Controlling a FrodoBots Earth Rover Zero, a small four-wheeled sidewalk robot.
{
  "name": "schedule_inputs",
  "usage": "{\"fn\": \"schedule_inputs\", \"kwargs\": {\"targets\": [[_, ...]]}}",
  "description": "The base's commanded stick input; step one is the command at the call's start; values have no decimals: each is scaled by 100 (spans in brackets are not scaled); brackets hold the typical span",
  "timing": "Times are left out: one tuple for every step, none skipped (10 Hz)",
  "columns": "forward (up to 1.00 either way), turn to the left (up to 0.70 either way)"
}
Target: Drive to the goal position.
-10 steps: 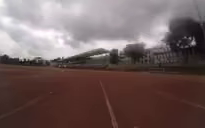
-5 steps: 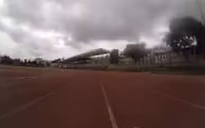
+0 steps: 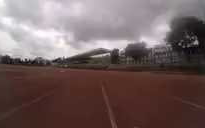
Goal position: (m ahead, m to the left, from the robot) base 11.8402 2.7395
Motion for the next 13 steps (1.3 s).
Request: {"fn": "schedule_inputs", "kwargs": {"targets": [[70,0],[70,0],[70,0],[70,0],[70,0],[70,0],[70,0],[70,0],[70,0],[70,0],[70,0],[70,0],[70,0]]}}
